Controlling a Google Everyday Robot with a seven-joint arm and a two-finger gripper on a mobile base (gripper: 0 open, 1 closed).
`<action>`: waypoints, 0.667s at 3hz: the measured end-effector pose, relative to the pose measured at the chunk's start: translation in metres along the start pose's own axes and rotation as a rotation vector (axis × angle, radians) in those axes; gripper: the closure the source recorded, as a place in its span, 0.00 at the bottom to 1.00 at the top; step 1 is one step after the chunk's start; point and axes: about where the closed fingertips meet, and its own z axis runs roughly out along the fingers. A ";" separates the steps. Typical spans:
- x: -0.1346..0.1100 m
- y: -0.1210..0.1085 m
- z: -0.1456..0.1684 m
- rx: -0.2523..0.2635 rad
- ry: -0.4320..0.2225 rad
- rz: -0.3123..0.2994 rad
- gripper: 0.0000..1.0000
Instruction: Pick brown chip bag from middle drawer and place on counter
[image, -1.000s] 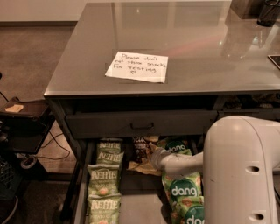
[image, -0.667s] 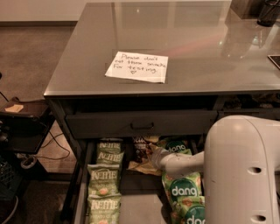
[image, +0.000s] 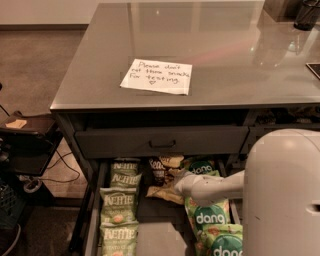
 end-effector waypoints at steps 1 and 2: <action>-0.008 0.011 -0.021 -0.022 -0.007 0.015 1.00; -0.014 0.025 -0.040 -0.051 -0.024 0.051 1.00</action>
Offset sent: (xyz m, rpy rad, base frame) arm -0.0692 -0.0019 0.0463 0.1203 0.0918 0.0037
